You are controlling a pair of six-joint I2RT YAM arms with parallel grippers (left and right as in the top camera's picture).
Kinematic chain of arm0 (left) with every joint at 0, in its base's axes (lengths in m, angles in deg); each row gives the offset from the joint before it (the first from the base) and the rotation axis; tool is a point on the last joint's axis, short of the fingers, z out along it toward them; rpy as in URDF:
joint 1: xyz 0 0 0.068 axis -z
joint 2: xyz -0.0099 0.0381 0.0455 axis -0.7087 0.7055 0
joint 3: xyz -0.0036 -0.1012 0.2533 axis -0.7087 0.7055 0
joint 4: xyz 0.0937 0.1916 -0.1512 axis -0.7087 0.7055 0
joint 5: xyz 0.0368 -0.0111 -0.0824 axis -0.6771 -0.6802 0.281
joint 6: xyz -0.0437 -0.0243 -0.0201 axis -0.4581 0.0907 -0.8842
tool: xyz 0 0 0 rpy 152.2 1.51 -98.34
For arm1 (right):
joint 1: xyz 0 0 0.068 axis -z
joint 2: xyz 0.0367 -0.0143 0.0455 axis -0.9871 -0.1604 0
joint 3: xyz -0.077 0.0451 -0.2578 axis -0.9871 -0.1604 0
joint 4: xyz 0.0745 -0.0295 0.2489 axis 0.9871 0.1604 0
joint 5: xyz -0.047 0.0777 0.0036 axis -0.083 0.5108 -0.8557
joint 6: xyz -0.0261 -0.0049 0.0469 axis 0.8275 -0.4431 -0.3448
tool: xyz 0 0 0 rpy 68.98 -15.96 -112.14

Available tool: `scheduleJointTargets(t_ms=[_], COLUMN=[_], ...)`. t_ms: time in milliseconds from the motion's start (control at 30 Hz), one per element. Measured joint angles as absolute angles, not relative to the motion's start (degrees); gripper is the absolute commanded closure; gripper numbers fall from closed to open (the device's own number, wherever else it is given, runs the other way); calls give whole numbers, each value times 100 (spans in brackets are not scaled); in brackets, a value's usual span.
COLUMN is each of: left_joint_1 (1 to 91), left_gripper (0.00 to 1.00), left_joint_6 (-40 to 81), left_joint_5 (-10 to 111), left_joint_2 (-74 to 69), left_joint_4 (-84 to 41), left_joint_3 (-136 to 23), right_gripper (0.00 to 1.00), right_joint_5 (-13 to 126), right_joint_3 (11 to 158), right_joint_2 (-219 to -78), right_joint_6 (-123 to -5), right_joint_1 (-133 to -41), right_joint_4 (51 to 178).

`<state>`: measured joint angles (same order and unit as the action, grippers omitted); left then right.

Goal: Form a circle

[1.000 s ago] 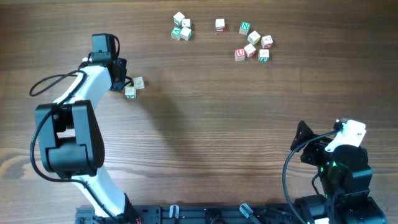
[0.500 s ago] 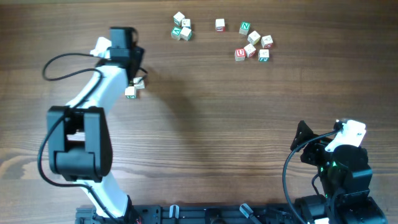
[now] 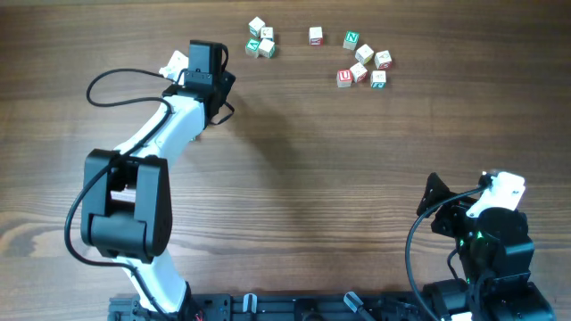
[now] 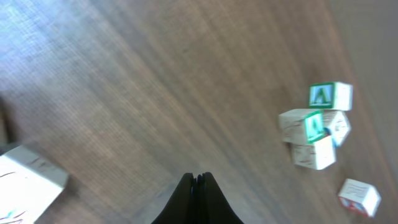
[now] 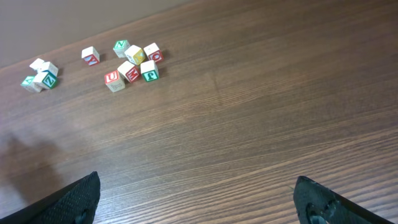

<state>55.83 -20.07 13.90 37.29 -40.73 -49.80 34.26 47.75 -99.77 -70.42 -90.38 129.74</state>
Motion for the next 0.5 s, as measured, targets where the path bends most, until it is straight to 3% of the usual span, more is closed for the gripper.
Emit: scheduleJointTargets(t_ms=[500], left_joint_1=[5487], left_gripper=[96], left_joint_6=[-2440], left_joint_5=[1202], left_joint_2=[3810], left_joint_4=[-3214], left_joint_3=[-4980], right_gripper=[0], right_joint_5=[3429], right_joint_3=[4775], right_joint_2=[-9977], right_joint_6=[-7042], right_joint_1=[-9038], right_joint_4=[12974])
